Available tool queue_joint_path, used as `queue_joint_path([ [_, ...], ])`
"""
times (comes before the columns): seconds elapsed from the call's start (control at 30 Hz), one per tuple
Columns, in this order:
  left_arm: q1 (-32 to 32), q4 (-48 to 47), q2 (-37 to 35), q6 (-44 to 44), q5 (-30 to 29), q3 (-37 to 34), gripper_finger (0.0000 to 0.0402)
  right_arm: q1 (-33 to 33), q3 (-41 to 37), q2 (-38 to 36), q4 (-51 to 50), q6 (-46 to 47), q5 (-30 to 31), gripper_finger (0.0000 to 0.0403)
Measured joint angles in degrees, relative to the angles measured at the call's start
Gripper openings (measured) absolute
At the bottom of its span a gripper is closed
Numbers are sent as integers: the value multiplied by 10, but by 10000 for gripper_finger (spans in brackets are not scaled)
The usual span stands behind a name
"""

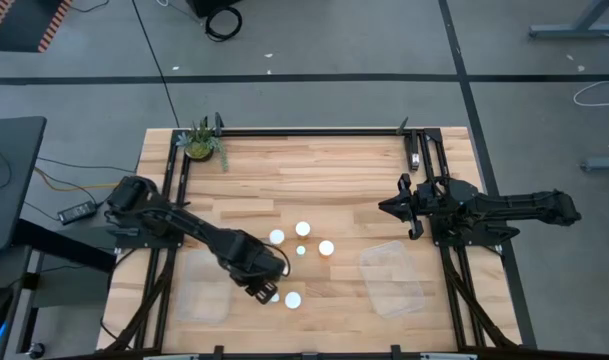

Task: Pick and place medicine bottles into bin by pill shape (circle, oval)
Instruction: Put the small blue pill bottle into the left transparent bin

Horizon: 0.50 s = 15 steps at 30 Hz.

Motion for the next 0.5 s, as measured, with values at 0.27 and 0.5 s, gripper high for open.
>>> queue_joint_path([
  [0.27,-46,-1,-33,-95,-2,0,112,0,0,0,0,1,0,47],
  [0.5,-83,-24,-36,-147,-2,0,121,0,0,0,0,0,0,47],
])
